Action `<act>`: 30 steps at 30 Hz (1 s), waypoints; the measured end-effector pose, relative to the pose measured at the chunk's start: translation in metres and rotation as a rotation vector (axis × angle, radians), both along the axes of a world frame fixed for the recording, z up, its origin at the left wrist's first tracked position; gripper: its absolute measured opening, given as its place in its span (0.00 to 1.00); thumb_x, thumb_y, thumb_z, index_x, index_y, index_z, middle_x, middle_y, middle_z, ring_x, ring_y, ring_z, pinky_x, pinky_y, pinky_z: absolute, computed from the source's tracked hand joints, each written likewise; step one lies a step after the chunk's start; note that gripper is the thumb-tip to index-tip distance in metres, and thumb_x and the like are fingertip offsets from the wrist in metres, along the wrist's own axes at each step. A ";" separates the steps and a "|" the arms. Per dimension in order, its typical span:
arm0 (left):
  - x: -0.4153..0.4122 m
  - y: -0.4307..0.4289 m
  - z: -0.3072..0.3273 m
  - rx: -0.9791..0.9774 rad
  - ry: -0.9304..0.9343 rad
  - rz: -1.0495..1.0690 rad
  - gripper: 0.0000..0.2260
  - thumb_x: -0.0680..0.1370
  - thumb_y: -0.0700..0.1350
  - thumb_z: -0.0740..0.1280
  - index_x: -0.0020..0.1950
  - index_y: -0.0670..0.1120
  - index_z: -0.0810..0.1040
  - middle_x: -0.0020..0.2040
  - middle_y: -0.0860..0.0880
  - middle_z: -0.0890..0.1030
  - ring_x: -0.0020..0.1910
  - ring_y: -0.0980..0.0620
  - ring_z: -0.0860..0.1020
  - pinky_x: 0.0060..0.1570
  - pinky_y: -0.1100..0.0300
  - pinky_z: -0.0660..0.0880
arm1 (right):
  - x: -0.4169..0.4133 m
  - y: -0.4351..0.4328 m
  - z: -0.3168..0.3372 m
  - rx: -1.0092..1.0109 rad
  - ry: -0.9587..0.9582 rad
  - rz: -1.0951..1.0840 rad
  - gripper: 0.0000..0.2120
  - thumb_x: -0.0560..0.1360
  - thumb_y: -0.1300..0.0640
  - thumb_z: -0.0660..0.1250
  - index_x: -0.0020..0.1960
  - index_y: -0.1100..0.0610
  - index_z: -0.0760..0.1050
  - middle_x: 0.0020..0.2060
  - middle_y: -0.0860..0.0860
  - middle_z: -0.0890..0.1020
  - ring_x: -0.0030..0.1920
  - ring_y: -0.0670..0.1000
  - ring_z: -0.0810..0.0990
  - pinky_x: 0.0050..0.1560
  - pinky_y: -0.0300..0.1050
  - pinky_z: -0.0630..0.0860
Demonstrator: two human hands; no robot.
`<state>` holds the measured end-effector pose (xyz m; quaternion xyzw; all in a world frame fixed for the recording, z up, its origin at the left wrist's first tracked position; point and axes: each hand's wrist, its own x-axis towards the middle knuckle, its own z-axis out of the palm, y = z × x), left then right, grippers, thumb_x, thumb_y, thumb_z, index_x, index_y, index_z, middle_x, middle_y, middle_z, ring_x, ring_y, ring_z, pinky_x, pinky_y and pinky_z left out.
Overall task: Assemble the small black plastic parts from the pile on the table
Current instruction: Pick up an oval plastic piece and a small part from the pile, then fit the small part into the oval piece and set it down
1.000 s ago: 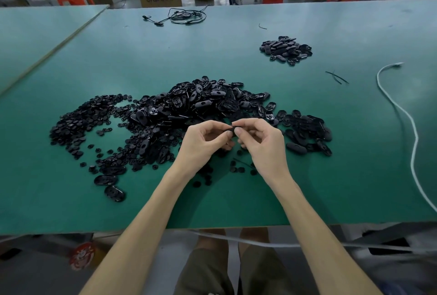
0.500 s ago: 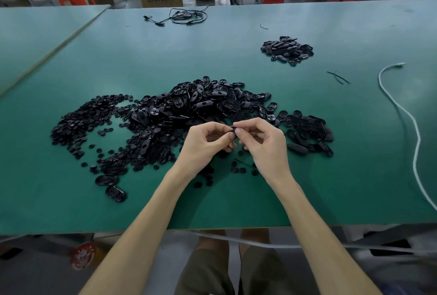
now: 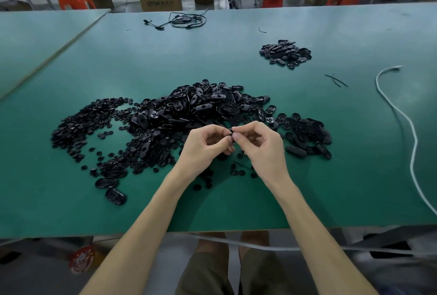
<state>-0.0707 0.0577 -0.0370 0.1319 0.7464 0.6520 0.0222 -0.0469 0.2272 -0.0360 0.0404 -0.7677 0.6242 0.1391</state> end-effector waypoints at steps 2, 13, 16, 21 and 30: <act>0.000 0.000 0.000 0.006 0.001 0.009 0.04 0.80 0.38 0.72 0.53 0.39 0.84 0.40 0.43 0.87 0.39 0.48 0.85 0.46 0.58 0.82 | 0.000 -0.001 0.001 -0.007 0.000 -0.011 0.04 0.78 0.60 0.75 0.50 0.53 0.85 0.44 0.50 0.86 0.43 0.49 0.84 0.46 0.46 0.79; -0.001 0.000 0.000 -0.008 0.068 0.119 0.07 0.82 0.37 0.69 0.59 0.45 0.81 0.51 0.44 0.85 0.48 0.49 0.86 0.49 0.59 0.82 | 0.003 -0.002 0.004 0.015 0.075 -0.132 0.11 0.81 0.65 0.68 0.54 0.51 0.84 0.50 0.50 0.83 0.44 0.49 0.85 0.48 0.52 0.83; 0.000 -0.001 0.002 -0.085 0.118 0.168 0.13 0.82 0.33 0.67 0.63 0.47 0.80 0.61 0.47 0.80 0.59 0.54 0.81 0.60 0.55 0.80 | 0.002 0.003 0.003 -0.082 0.075 -0.314 0.11 0.83 0.65 0.65 0.55 0.52 0.83 0.53 0.52 0.82 0.45 0.46 0.86 0.44 0.45 0.82; 0.000 0.002 -0.001 -0.433 0.249 0.144 0.15 0.82 0.36 0.68 0.66 0.50 0.82 0.69 0.56 0.77 0.72 0.57 0.69 0.75 0.55 0.63 | -0.002 0.005 0.004 -0.244 0.031 -0.472 0.13 0.83 0.68 0.61 0.58 0.56 0.81 0.58 0.51 0.77 0.53 0.46 0.85 0.52 0.36 0.81; -0.001 0.008 -0.006 -0.704 0.303 0.062 0.17 0.84 0.43 0.66 0.73 0.52 0.78 0.77 0.58 0.72 0.80 0.60 0.60 0.75 0.59 0.45 | -0.003 0.007 0.003 -0.287 0.021 -0.598 0.23 0.81 0.69 0.61 0.76 0.61 0.65 0.71 0.53 0.61 0.58 0.29 0.75 0.56 0.31 0.77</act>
